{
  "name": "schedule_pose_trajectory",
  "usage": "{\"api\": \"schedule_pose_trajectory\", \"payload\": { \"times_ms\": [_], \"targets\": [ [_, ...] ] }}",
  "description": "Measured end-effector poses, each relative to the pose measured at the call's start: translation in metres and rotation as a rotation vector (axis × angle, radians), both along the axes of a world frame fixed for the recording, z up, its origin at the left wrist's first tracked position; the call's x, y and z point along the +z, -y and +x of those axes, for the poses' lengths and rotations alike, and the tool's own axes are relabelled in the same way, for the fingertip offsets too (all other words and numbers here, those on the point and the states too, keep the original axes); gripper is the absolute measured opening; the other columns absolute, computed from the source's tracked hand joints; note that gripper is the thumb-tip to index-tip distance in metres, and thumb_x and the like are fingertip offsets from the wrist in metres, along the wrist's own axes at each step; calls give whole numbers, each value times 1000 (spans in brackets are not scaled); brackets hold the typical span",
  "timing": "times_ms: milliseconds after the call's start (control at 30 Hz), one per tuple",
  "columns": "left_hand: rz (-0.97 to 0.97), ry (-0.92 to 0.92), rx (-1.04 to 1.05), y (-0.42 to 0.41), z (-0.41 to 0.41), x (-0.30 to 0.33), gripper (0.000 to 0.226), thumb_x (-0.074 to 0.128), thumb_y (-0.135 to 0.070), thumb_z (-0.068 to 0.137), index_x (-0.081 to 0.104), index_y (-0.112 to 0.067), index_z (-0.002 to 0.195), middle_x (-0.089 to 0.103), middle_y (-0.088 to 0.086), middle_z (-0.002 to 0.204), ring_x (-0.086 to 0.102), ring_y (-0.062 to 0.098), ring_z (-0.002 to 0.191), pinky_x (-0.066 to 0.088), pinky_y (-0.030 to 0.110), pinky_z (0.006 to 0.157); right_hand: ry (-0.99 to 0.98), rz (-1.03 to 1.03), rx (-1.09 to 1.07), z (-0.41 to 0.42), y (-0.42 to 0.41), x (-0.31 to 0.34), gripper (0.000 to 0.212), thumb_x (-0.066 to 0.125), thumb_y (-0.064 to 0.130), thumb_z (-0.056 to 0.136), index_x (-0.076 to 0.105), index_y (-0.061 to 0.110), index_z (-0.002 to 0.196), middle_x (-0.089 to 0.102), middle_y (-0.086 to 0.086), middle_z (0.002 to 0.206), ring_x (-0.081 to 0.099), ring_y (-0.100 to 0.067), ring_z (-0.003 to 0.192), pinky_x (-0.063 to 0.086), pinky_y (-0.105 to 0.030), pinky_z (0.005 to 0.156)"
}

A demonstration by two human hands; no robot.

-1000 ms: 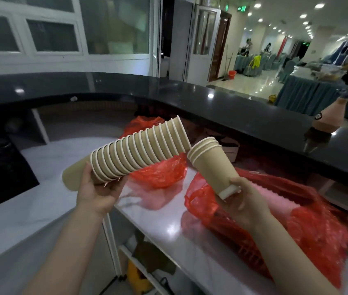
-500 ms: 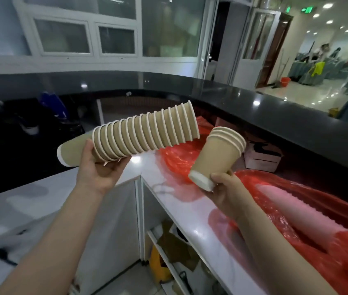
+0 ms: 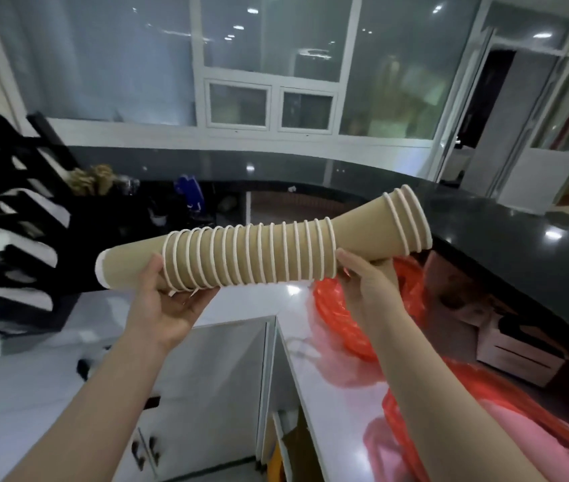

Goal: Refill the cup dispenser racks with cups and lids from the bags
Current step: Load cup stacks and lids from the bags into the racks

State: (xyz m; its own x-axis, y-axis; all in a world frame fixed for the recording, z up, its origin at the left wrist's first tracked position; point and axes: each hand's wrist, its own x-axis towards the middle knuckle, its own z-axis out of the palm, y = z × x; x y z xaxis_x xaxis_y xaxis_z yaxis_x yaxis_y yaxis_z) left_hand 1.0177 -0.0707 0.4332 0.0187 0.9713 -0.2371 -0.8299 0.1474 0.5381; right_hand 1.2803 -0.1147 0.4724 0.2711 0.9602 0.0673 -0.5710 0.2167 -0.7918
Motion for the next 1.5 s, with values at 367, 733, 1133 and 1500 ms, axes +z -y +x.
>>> {"api": "schedule_pose_trajectory", "payload": {
  "times_ms": [367,733,1133,1500],
  "targets": [
    [288,-102,259,57,-82,33,57,56,-46,87,48,-19,137,61,10,130,62,30,114,56,47,82,-219,120,333,-99,-25,32,91,48,71,70,35,19,144,54,-6,139,53,-26,125,38,-52,107],
    [285,-23,606,135,-242,62,67,64,-46,78,50,-14,135,58,15,132,61,33,114,56,48,82,-220,108,635,-286,-33,61,81,81,31,62,47,21,135,63,-6,127,65,-20,109,56,-44,81],
    [294,-50,802,210,-481,98,60,68,-42,78,49,-12,127,60,17,125,65,34,106,55,47,76,-130,112,783,-563,9,71,51,56,51,87,46,33,134,60,-1,127,62,-22,113,52,-46,90],
    [250,-230,874,188,-625,133,45,69,-32,79,49,-17,116,61,15,120,61,33,110,50,54,90,84,-60,643,-709,-39,75,39,33,44,102,56,18,121,65,-3,117,61,-15,106,47,-33,88]
  ]
}}
